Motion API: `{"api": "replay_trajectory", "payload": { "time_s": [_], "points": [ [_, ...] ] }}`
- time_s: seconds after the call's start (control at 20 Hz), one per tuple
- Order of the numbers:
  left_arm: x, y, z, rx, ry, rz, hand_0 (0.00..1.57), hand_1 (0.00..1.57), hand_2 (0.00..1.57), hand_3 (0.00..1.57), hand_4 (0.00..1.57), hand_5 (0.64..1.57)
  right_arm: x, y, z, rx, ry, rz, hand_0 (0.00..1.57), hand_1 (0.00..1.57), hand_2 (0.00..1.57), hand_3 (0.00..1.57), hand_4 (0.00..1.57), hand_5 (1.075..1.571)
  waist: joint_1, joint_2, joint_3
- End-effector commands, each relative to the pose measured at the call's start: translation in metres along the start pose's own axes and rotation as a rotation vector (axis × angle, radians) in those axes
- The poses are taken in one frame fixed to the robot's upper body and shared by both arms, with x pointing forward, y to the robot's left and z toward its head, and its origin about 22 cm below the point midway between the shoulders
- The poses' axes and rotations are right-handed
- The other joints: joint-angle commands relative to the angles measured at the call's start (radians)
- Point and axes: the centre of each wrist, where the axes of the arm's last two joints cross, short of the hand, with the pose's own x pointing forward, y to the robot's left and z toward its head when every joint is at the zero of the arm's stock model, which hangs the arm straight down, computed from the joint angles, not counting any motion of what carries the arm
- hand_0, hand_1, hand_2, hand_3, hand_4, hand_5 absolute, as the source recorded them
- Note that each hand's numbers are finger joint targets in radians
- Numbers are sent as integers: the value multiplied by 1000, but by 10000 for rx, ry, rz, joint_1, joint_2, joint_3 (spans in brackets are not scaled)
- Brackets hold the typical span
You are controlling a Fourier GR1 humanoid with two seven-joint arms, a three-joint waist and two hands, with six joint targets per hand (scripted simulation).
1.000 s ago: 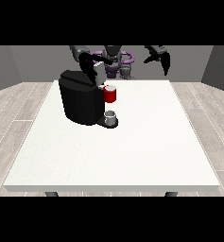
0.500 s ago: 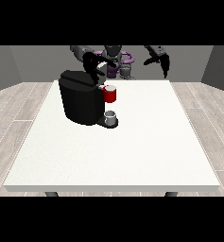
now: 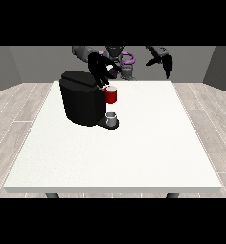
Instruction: Insert the coffee pod into the coffee machine and close the lid
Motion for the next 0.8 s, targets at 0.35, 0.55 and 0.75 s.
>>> {"api": "replay_trajectory", "payload": {
  "time_s": [0.35,0.55,0.75],
  "points": [
    [22,-11,-24,-1002,-952,-99,0,0,0,0,395,1571,87,3,3,261,-2970,36,0,0,0,0,0,1571,2077,627,-292],
    [36,-13,-36,-1460,-1427,-174,0,0,0,0,362,1571,90,-1,5,81,-2820,62,0,0,0,0,0,1571,2674,1060,-288],
    [41,-23,-43,-1739,-1467,-53,0,0,0,0,215,1571,100,-13,9,-434,-3127,-335,0,0,0,0,0,1571,2890,1397,-278]
  ]
}}
